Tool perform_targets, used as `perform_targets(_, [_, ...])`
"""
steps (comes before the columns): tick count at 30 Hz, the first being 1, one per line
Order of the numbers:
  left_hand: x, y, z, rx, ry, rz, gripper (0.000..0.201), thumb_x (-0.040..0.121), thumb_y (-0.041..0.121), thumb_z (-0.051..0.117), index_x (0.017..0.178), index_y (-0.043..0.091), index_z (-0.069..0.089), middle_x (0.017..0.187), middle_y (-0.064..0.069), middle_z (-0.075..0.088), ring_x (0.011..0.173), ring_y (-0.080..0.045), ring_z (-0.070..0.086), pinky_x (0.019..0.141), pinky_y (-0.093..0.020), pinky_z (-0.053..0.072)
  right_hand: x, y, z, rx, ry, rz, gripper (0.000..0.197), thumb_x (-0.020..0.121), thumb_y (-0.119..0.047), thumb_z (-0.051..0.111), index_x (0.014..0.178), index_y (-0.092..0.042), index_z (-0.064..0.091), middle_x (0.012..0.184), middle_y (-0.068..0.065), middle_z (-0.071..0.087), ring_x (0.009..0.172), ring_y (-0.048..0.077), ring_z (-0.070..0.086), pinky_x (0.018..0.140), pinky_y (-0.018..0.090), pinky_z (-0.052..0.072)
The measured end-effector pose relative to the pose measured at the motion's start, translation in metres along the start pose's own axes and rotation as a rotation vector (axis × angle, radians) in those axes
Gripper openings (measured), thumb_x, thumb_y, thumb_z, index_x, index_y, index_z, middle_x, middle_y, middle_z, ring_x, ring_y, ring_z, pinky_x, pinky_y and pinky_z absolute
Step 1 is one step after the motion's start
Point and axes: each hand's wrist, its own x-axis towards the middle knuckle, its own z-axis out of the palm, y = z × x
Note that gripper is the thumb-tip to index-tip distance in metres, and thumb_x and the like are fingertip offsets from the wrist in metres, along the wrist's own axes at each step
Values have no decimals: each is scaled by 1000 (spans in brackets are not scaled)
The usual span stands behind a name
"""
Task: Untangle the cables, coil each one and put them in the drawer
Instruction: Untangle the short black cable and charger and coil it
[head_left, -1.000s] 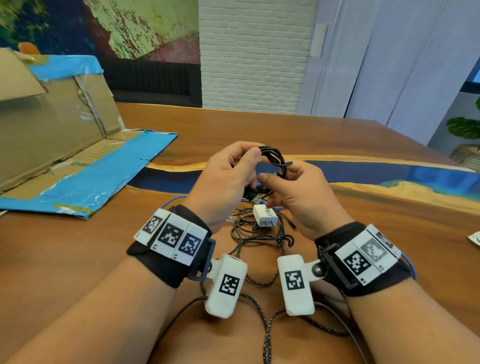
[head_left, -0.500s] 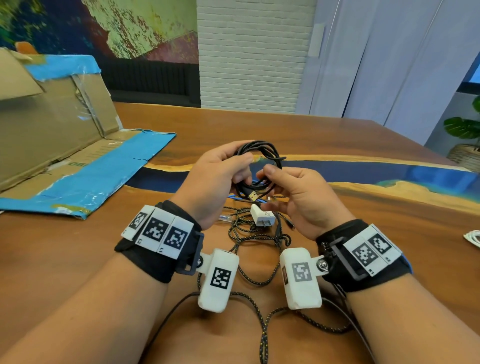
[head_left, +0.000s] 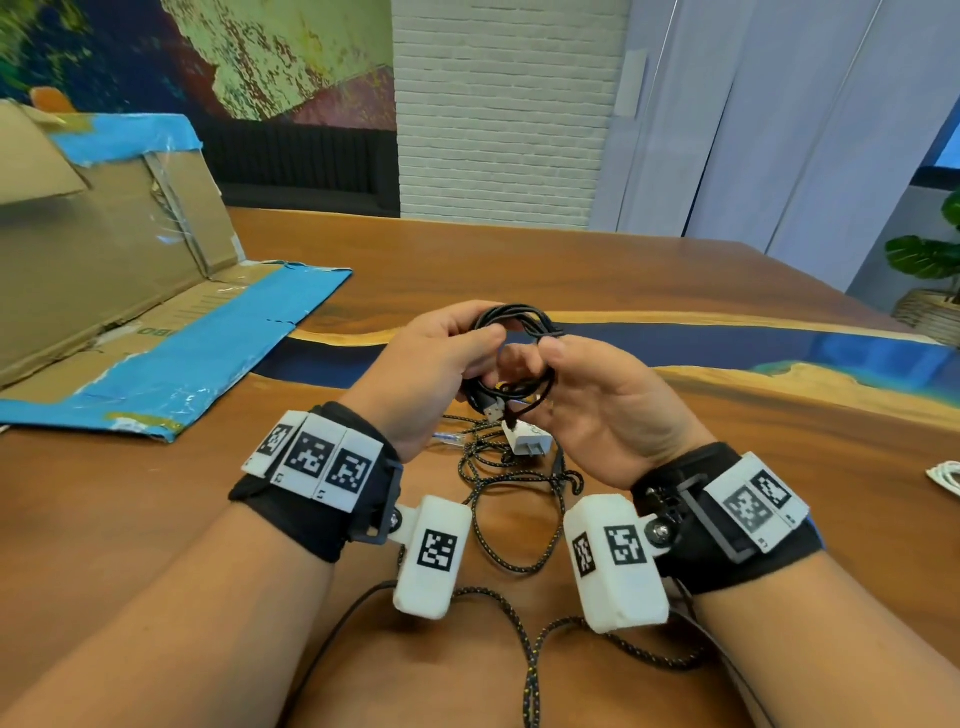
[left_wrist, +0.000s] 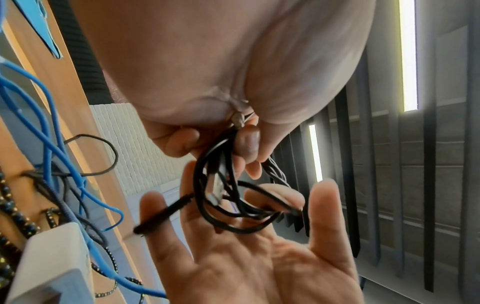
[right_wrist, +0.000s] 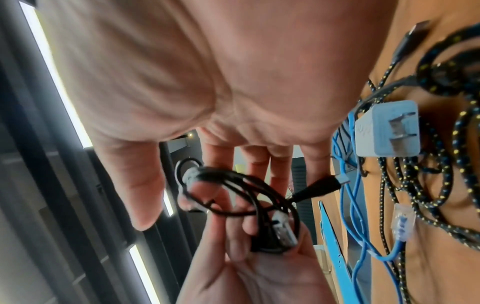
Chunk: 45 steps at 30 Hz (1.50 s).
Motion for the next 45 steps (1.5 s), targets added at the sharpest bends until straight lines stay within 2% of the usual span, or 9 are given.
perform_targets(3, [-1,3,4,23,7,21,26,106,12,46,118,13,68,80,-7,59,74,-16,51,73,-32,46,5,5,3,-102,87,-70,32,85,-7,74,109,12,65,97,21,67,97,28,66,90,39,54])
perform_targets(8, [0,3,2,-30,83,65,25,108,12,42,120,12,64,62,5,39,62,-9,47,76,-35,41,12,6,2,-434,381,-179,13,85,0,76,87,-12,74,77,-1,72,73,9,66,65,22,53])
perform_targets(14, [-2,3,11,-1,49,95,24,109,14,40,120,15,62,64,3,41,72,-13,51,72,-24,48,13,9,4,-385,500,-211,18,90,4,68,86,-12,77,77,5,72,72,23,65,62,27,57])
perform_targets(17, [-1,4,8,-24,62,88,25,109,15,40,121,14,62,63,3,40,71,-12,53,69,-22,50,12,7,4,-352,439,-165,22,90,1,68,81,-16,77,82,0,73,83,22,66,78,45,58])
perform_targets(23, [0,6,-4,-90,-11,45,28,108,11,41,125,3,62,63,0,33,62,-13,46,69,-28,42,1,-4,2,-276,67,-102,17,91,-20,65,79,-10,71,81,2,69,80,16,65,81,37,52])
perform_targets(26, [-1,8,-8,-44,-40,54,27,107,9,41,120,1,64,64,-2,28,61,-15,36,63,-24,41,0,-4,-2,-546,69,-147,13,90,-23,71,87,-15,80,91,10,78,91,29,70,88,39,54])
perform_targets(31, [-3,9,-6,43,-56,55,27,106,6,42,122,-2,62,61,3,32,59,-12,31,58,-20,42,3,-2,-6,-591,160,-178,14,90,0,71,93,-12,78,88,2,79,83,8,72,74,18,53])
perform_targets(38, [-5,10,-5,164,-28,77,23,106,10,45,113,11,67,61,7,45,63,-14,42,64,-27,43,1,-3,-6,-296,-35,14,16,87,-14,62,84,-13,77,115,28,65,120,46,59,104,59,45])
perform_targets(45, [-6,9,6,206,27,147,20,106,11,46,113,16,65,73,-1,54,65,-10,50,62,-26,47,6,3,3,-376,249,-115,9,86,-6,76,90,-1,71,90,19,75,88,26,74,73,37,59])
